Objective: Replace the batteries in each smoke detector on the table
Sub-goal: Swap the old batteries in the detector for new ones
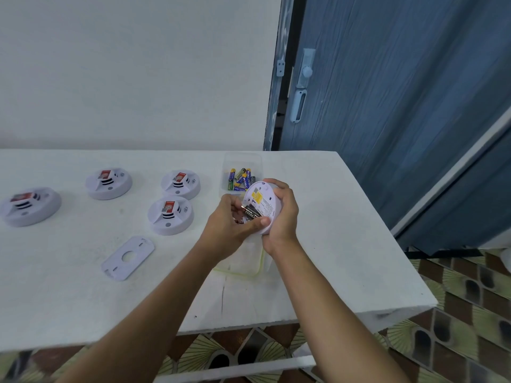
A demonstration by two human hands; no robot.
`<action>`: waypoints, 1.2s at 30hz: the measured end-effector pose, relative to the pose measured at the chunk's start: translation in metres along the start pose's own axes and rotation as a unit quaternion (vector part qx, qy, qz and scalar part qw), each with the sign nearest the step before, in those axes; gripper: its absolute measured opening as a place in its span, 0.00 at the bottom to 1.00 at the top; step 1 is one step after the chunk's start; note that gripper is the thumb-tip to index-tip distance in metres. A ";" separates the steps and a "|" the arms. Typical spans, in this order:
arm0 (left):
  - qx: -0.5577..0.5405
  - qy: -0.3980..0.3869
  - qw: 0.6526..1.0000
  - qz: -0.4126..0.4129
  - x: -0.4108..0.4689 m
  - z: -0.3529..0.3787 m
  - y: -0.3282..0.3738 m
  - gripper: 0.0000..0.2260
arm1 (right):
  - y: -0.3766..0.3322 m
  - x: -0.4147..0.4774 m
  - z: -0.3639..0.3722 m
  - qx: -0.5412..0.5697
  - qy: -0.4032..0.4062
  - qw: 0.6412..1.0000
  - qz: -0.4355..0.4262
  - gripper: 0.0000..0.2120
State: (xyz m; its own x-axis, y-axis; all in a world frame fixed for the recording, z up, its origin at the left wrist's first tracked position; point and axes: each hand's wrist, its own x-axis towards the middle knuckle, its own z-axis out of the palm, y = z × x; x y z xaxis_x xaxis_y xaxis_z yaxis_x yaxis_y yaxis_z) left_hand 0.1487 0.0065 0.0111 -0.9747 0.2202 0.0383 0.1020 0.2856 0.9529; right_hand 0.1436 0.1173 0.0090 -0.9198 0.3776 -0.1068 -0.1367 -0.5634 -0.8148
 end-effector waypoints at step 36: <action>0.201 -0.003 0.973 0.114 -0.011 -0.009 0.006 0.32 | -0.019 -0.012 -0.015 0.034 -0.032 0.998 0.042 0.14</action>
State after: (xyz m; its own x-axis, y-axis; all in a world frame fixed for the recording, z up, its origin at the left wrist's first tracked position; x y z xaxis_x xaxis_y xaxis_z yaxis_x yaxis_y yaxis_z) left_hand 0.1581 -0.0030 0.0189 -0.9164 0.3255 0.2332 0.3869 0.5699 0.7249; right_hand 0.1628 0.1347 0.0169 -0.9505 0.2801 -0.1344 -0.0807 -0.6404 -0.7638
